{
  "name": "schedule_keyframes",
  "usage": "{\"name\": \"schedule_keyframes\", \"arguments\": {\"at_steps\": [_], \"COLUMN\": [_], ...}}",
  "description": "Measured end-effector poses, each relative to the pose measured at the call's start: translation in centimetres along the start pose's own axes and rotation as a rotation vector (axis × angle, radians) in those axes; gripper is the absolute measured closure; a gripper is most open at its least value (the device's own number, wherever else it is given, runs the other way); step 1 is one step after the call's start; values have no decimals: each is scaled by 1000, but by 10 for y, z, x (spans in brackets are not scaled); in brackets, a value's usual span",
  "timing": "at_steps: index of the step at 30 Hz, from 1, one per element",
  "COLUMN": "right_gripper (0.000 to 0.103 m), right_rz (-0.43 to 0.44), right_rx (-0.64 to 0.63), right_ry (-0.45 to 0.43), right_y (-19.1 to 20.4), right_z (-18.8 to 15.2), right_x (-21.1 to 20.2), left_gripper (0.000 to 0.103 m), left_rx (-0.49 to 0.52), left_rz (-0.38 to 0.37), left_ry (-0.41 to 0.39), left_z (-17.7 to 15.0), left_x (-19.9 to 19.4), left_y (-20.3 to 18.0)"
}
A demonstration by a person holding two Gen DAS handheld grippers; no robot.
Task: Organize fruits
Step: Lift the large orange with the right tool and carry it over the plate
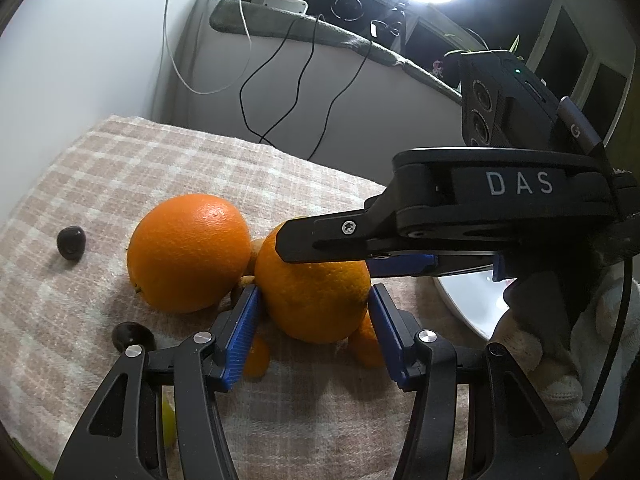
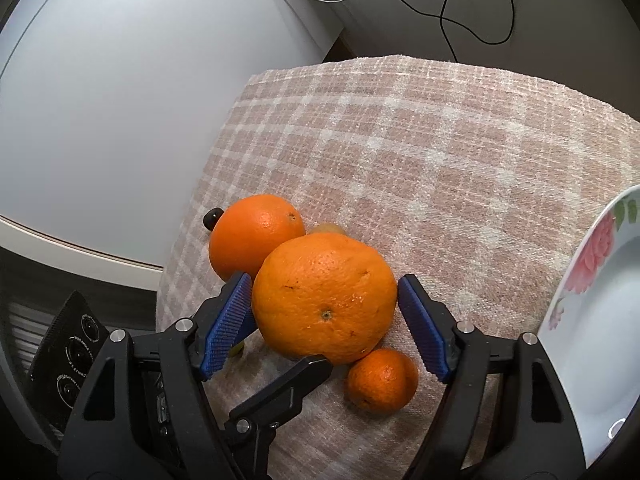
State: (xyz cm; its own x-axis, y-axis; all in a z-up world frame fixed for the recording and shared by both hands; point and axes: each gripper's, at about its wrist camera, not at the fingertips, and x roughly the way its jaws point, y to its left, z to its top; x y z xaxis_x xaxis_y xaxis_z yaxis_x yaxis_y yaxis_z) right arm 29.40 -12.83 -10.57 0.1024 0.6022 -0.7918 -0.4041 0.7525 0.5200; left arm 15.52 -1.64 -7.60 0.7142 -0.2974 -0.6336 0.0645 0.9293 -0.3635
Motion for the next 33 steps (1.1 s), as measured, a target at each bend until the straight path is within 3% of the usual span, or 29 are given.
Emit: {"name": "schedule_keyframes", "arguments": {"at_steps": [18,33], "right_gripper": [25,25], "right_rz": [15,-45], "right_rx": [-19,95], "right_ry": [-67,-171], "right_y": [3,-69], "right_z": [-13,-53], "right_x": [-47,-133], "left_gripper": [49,48], "left_rx": [38,161], "left_rz": [-23,-139], "left_ry": [-57,-30], "left_z": [12,15], "left_x": [-18,14], "left_y": [-28,-116]}}
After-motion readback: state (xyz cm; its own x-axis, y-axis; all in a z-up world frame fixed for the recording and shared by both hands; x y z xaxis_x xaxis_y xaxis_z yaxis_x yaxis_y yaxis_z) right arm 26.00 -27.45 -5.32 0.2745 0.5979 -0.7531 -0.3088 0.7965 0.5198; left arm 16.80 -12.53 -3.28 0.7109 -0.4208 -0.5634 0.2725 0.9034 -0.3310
